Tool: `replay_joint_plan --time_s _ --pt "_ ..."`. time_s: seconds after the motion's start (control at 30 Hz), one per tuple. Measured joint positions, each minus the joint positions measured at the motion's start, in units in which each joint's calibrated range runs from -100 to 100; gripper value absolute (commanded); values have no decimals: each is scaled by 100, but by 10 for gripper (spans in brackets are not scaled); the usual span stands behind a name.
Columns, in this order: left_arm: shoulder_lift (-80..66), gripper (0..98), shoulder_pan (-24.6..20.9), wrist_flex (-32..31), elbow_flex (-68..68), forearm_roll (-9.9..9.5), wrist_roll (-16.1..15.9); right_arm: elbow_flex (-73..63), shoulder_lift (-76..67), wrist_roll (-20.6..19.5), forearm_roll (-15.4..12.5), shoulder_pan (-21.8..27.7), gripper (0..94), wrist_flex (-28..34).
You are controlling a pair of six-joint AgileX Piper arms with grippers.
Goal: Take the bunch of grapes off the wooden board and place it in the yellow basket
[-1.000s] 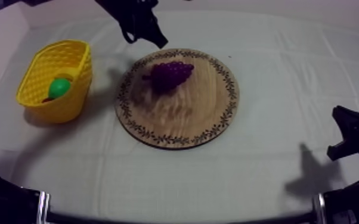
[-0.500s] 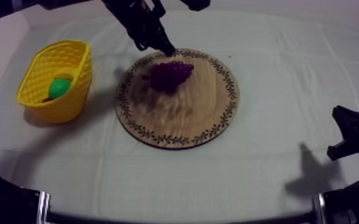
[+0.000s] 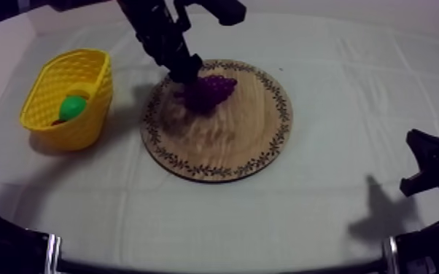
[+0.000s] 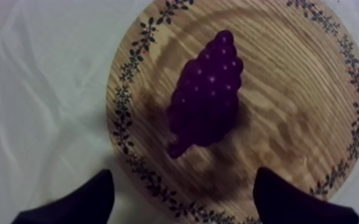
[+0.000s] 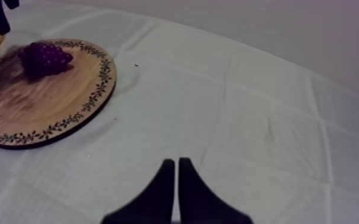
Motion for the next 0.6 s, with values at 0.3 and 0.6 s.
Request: replay_joint_plan --time_s 0.3,0.6 --pt "207 961 -84 -91 -140 200 -416 0 0 0 0 0 4 0" --pt "691 961 -162 -398 -255 473 -782 0 0 0 0 0 4 0"
